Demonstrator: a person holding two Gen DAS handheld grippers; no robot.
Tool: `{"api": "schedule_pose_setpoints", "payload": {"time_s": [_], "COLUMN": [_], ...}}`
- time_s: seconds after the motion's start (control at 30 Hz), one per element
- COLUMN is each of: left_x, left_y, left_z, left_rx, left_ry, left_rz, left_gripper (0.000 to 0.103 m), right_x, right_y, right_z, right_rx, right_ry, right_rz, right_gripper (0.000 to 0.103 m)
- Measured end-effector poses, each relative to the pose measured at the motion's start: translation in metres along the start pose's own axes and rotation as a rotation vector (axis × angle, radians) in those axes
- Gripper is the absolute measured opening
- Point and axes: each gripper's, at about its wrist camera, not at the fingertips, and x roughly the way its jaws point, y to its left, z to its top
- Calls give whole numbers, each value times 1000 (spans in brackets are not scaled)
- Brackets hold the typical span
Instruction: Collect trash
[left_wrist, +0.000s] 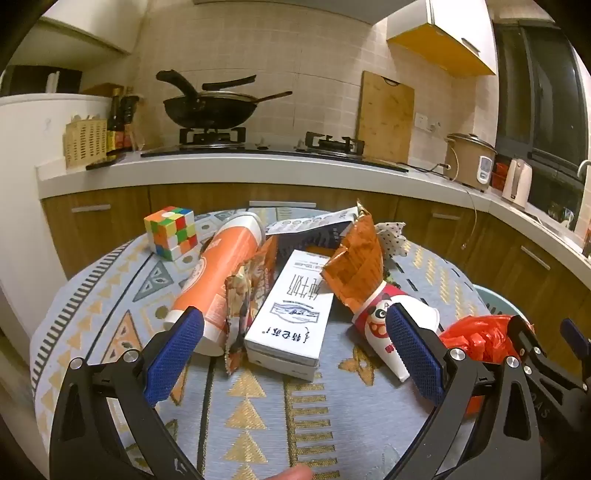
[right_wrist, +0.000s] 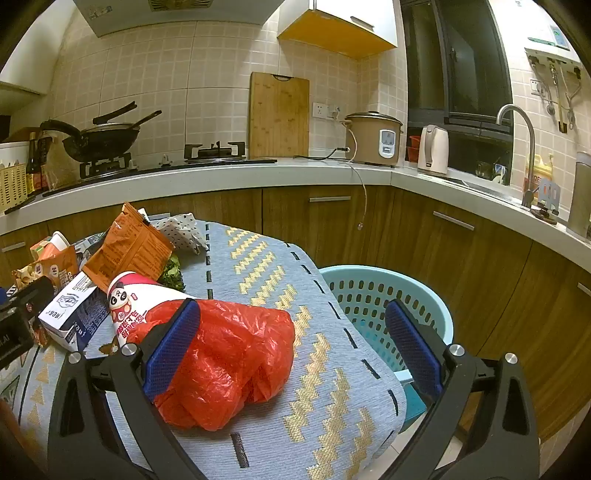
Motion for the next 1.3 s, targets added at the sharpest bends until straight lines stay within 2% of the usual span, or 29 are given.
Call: {"api": "schedule_pose_setpoints", "payload": {"time_s": [0.03, 0.5, 0.77, 1.3], "left_x": [-3, -3, -2, 0], "left_y": [3, -1, -1, -2], "left_z": [0, 0, 1, 0], "left_rx": [-39, -3, -4, -7], "left_ry": [-35, -24, -14, -5], "left_rz": [-17, -26, -46, -39], "left_gripper": [95, 95, 95, 95], "right_x": [-1, -2, 1, 0], "right_y": [0, 0, -1, -1], "right_z": [0, 0, 2, 1], "right_rx": [3, -4, -6, -3], "right_ry": [-6, -8, -5, 3], "right_rz": [3, -1, -8, -21], "right_gripper": [95, 95, 95, 95]}}
